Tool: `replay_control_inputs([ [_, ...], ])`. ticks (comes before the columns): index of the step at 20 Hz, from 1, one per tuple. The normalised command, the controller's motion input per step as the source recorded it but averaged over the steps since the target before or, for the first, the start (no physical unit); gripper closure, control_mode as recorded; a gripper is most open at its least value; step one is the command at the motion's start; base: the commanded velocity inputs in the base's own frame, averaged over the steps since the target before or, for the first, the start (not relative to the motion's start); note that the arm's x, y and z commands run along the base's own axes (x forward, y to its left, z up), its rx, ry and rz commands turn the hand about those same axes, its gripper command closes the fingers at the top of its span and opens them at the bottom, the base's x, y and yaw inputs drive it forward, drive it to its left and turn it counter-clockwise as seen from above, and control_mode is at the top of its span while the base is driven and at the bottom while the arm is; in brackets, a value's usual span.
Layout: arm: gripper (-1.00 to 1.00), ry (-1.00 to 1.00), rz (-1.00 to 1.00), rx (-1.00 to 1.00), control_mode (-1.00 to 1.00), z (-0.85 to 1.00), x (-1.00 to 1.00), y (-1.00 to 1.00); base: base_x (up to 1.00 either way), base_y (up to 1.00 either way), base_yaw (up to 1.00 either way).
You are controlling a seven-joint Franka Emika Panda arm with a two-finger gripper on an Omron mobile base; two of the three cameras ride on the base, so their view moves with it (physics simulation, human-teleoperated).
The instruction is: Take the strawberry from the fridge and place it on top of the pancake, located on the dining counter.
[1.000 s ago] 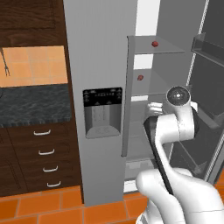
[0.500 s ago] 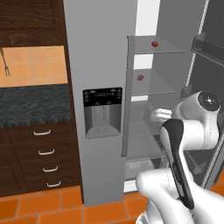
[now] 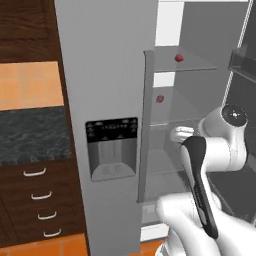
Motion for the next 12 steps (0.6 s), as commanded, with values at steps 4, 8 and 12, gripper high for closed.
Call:
replay_control_inputs([
  [4,-1.00,0.00,0.00,0.00,1.00,0.00,0.00,0.00,0.18,-0.68,-0.24],
  [8,-1.00,0.00,0.00,0.00,1.00,0.00,0.00,0.00,0.36,-0.08,-0.32],
  [12,-1.00,0.00,0.00,0.00,1.00,0.00,0.00,0.00,0.73,0.10,-0.19],
])
